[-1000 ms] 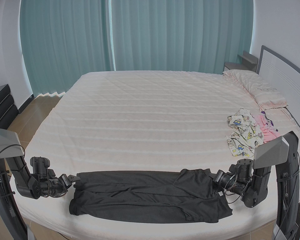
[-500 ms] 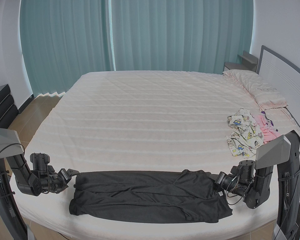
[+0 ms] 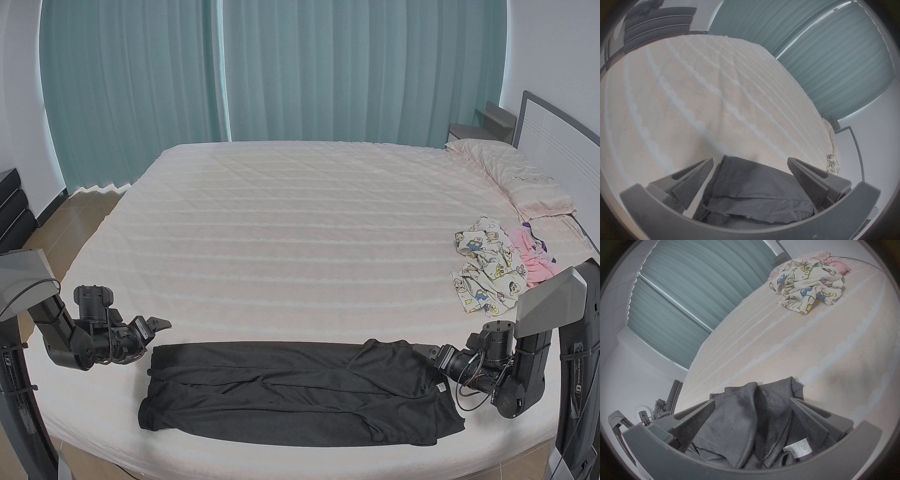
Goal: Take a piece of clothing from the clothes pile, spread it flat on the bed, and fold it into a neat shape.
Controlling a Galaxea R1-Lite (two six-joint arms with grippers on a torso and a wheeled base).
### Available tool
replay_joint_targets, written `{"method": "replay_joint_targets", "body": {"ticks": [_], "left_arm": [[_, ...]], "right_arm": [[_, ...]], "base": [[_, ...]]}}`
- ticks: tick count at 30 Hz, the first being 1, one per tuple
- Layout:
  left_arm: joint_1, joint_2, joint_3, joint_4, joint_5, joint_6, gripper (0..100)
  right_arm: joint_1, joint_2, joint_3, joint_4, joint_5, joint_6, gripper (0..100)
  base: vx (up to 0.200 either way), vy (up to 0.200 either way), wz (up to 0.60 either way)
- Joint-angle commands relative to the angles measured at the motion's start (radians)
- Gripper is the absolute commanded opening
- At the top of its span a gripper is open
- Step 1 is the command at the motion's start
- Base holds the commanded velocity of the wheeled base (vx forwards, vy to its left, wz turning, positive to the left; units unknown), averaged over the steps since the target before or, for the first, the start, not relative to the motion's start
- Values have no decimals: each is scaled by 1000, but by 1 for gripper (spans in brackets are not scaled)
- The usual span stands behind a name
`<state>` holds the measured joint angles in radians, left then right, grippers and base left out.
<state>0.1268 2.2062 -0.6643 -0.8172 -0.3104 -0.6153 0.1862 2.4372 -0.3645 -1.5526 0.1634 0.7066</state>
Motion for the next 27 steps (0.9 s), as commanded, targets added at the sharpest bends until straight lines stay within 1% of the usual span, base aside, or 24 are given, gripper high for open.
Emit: {"method": "replay_joint_targets", "body": {"ticks": [1, 3, 4, 5, 9, 17, 18, 22, 27], "left_arm": [[-35, 47, -31, 4, 1, 32, 100], [-42, 69, -29, 6, 11, 92, 100], [-42, 69, -29, 6, 11, 92, 100], [-47, 73, -28, 7, 19, 112, 100], [-49, 76, -26, 4, 51, 118, 100], [-55, 102, -34, 0, 59, 118, 100], [-59, 115, -44, 0, 62, 121, 0], [-58, 130, -61, 0, 67, 121, 0], [-53, 145, -66, -46, 113, 138, 0]], "right_arm": [[-7, -10, 6, -11, 1, 1, 100], [-7, -12, 6, -11, -1, 2, 100], [-7, -12, 6, -11, -1, 2, 100], [-7, -12, 7, -11, -1, 2, 100], [-7, -12, 10, -11, -1, 2, 100], [-7, -12, 13, -11, -1, 2, 100], [-7, -14, 13, -11, -1, 2, 100], [-8, -14, 13, -11, -1, 1, 100], [-13, -9, 13, -11, -2, 1, 100]], "base": [[0, 0, 0], [0, 0, 0], [0, 0, 0], [0, 0, 0], [0, 0, 0], [0, 0, 0], [0, 0, 0], [0, 0, 0], [0, 0, 0]]}}
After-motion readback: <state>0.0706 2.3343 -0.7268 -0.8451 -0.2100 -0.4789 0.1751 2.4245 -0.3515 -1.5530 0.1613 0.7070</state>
